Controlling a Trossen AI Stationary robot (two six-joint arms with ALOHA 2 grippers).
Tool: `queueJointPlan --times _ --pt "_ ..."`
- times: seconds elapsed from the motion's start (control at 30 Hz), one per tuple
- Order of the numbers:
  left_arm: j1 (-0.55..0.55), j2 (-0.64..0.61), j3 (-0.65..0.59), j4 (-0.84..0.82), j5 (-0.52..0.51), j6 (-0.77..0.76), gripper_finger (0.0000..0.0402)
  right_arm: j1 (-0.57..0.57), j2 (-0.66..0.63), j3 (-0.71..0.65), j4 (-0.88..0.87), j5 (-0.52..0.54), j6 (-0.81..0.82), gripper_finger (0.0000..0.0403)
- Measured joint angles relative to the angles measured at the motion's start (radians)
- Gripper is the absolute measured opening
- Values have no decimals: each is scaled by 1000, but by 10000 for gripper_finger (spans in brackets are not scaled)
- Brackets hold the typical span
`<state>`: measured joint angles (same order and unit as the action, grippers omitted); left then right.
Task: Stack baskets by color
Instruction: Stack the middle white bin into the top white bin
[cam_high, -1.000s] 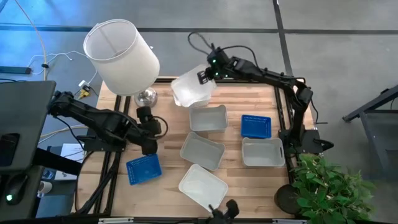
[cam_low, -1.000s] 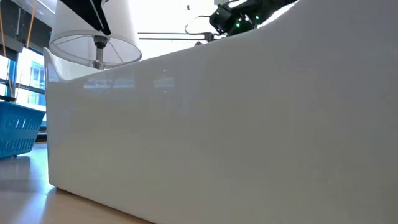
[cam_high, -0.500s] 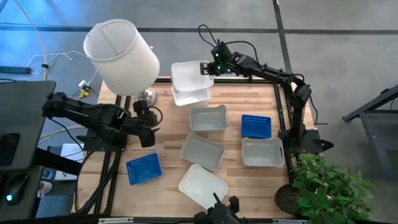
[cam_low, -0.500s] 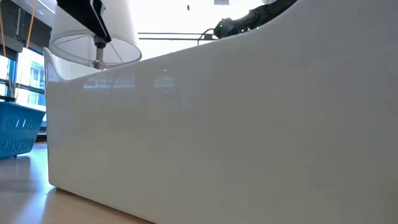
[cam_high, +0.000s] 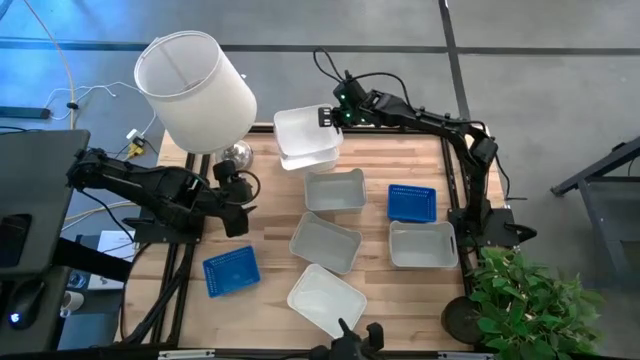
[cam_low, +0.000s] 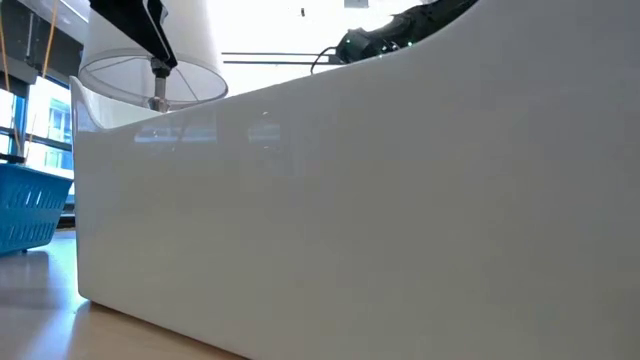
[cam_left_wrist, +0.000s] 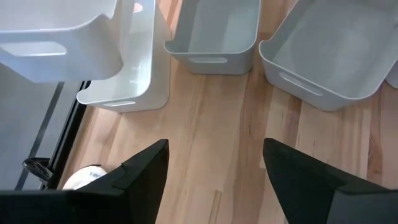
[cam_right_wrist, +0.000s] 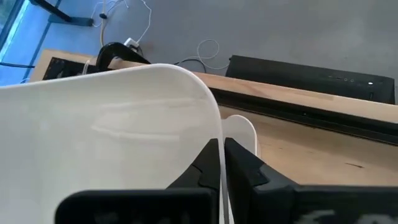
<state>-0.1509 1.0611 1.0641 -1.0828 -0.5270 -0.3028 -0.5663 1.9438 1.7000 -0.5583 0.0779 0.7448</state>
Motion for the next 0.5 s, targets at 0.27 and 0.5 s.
queueJointPlan --times 0.27,0.5 --pt "0 0 0 -1 0 0 246 3 34 0 -2 24 15 0" --pt "0 0 0 -1 0 0 246 1 85 -1 -10 14 7 0"
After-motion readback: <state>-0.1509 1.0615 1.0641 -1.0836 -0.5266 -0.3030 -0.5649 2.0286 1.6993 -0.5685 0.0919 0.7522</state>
